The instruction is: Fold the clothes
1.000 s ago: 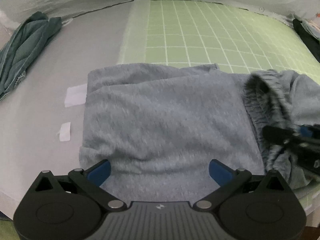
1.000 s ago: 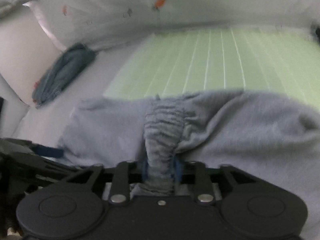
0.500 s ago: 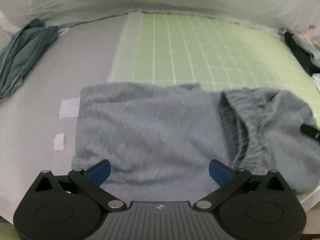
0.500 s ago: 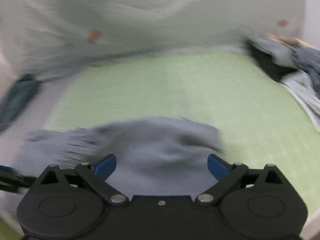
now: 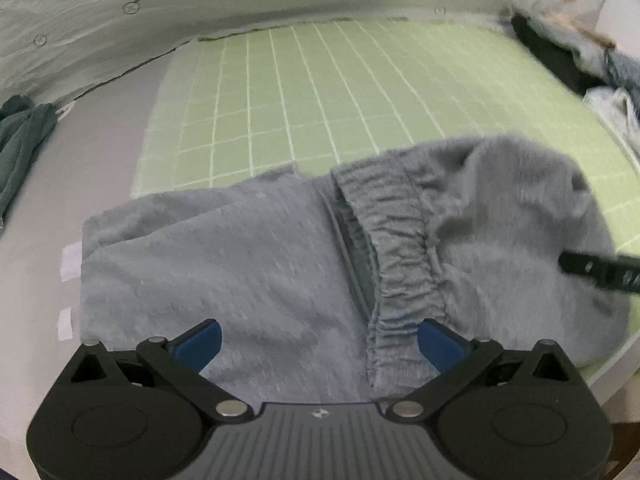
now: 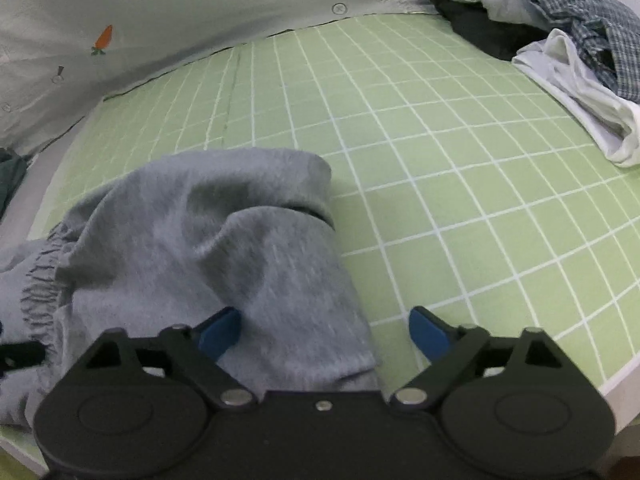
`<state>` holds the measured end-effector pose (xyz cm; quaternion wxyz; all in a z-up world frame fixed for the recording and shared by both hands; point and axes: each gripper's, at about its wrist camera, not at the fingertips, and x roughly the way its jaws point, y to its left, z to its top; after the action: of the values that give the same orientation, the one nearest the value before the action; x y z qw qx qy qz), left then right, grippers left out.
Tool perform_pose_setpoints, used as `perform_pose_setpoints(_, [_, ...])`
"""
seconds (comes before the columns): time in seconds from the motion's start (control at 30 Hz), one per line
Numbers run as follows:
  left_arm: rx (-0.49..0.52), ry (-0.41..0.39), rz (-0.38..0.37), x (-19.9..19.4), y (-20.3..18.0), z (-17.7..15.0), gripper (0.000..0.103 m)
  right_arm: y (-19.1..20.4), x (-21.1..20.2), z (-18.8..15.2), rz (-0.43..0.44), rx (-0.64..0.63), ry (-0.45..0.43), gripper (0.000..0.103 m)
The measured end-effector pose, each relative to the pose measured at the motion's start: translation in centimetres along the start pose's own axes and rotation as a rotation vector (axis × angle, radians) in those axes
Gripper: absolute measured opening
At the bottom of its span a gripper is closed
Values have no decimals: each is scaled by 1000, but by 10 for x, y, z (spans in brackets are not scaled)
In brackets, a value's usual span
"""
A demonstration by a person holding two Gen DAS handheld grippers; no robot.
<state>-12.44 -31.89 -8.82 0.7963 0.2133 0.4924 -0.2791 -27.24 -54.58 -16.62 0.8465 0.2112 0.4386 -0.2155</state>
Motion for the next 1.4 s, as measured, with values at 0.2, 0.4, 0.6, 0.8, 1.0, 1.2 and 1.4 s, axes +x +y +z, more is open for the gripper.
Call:
perform_pose_setpoints(0.2, [-29,52,48,16,-2,-3,103,-1,-8,4,120,41,11,23])
perform_pose_setpoints(0.4, [-115,72,10,20,12,-6,103,-7,-28,12,229,159,-31,12])
perform_pose_setpoints(0.6, [-96,20,50,1,22,-10,103,17,-60,28,399,182,-113,11])
perform_pose_setpoints(0.8, [-145,-18,95,-17,59,-18,103,75,-72,38,527,98,-129,11])
perform_pose_setpoints(1.0, [-203,-23,125,-29,107,-36,103,149,-62,36,615,-8,-73,11])
perform_pose_setpoints(1.2, [-276,2,169,-37,161,-65,103,229,-27,19,671,-60,32,11])
perform_pose_setpoints(1.4, [-338,39,180,-32,201,-82,103,278,33,-20,515,-72,200,20])
